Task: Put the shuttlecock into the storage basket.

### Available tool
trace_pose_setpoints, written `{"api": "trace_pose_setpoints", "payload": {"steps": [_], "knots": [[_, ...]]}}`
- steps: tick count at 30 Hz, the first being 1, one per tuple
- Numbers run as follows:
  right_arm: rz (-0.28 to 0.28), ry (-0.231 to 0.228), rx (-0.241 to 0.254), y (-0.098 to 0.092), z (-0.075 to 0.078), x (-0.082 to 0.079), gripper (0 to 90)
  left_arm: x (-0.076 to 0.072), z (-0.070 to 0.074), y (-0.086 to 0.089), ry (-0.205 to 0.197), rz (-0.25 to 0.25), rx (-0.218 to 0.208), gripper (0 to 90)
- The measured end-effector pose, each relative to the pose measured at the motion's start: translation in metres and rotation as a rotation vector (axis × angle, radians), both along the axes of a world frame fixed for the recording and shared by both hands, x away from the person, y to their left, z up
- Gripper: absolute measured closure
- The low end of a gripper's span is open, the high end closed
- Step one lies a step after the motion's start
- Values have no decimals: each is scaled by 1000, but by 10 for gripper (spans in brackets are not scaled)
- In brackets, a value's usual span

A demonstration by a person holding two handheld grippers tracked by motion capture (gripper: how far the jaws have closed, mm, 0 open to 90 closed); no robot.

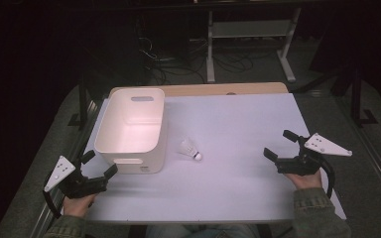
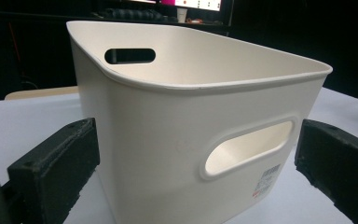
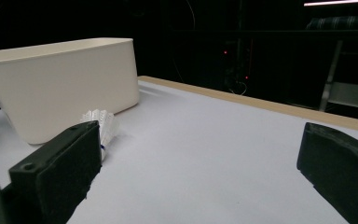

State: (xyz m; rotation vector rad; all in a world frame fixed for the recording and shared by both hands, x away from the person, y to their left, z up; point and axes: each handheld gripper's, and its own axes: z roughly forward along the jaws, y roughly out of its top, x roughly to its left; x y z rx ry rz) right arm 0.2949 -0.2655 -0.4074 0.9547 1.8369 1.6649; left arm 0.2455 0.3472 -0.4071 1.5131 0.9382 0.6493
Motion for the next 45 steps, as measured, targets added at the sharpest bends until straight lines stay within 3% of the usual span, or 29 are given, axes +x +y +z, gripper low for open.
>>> {"api": "trace_pose_setpoints", "payload": {"steps": [10, 16, 23, 29, 37, 45], "knots": [[0, 10, 1, 2, -1, 1, 0, -1, 0, 2, 4, 0, 6, 0], [3, 41, -13, 5, 0, 3, 0, -1, 0, 1, 9, -3, -7, 0], [17, 99, -50, 10, 8, 6, 0, 0, 0, 1, 13, -6, -8, 0], [34, 116, -64, 14, 14, 8, 0, 0, 0, 1, 16, -7, -14, 0], [73, 124, -117, 29, 36, 14, 0, 0, 0, 1, 7, -11, -21, 0], [118, 146, -145, 47, 43, 20, 0, -1, 0, 2, 9, -9, -16, 0]]}}
